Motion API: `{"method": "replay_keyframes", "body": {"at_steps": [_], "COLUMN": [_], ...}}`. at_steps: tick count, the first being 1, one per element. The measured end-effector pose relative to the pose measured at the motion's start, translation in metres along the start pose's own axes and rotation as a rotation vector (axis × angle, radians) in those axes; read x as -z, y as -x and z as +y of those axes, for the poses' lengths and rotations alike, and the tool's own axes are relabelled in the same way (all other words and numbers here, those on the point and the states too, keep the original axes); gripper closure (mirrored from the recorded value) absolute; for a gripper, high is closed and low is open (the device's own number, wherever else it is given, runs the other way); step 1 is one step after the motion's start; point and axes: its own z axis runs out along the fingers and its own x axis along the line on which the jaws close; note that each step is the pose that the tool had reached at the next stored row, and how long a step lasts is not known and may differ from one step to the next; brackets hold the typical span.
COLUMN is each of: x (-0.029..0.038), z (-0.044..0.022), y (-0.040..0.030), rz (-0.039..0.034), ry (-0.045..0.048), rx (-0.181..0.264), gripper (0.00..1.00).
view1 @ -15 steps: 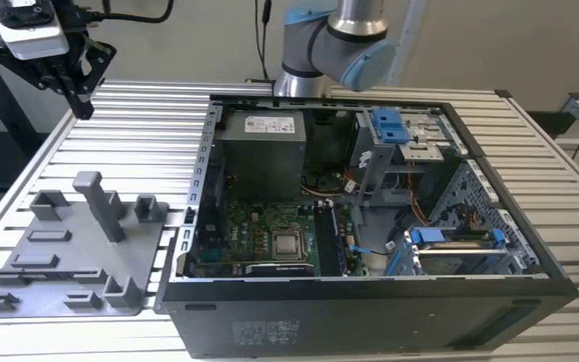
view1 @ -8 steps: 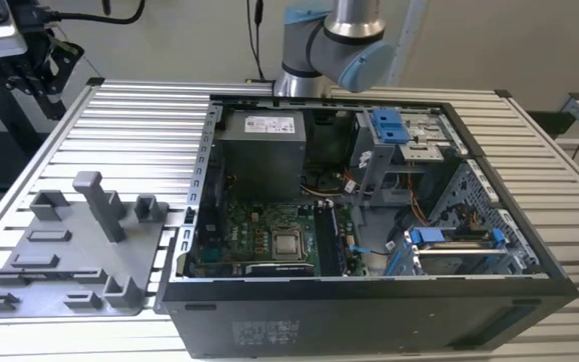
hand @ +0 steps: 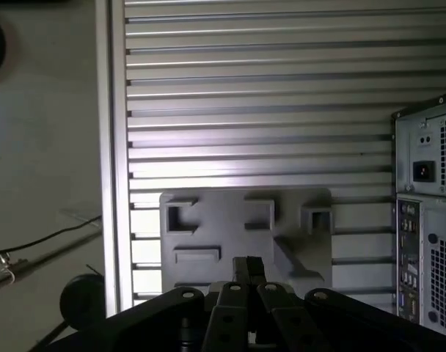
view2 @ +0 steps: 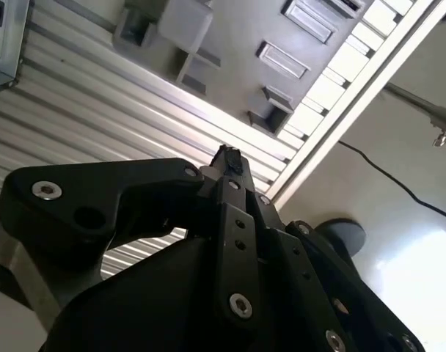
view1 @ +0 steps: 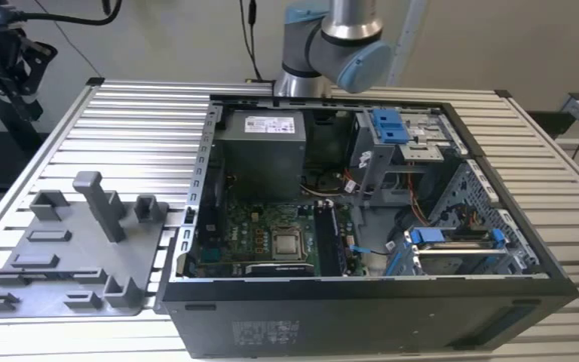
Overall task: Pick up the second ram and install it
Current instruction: 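Reach for the second ram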
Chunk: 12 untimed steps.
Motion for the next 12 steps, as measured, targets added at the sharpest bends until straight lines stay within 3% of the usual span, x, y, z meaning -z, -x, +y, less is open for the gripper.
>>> {"method": "replay_keyframes", "body": {"at_steps": [3, 6, 12], "x": [-0.0003, -0.0005, -0.0026], "z": [-0.0004, -0.0011, -0.0166], "y": [-0.0062, -0.0067, -0.006], "rz": [0.0, 0.0, -0.0001], "ry": [0.0, 0.0001, 0.0001], "rx": [0.0, 0.0, 0.0], "gripper": [0.89, 0.89, 0.89]}}
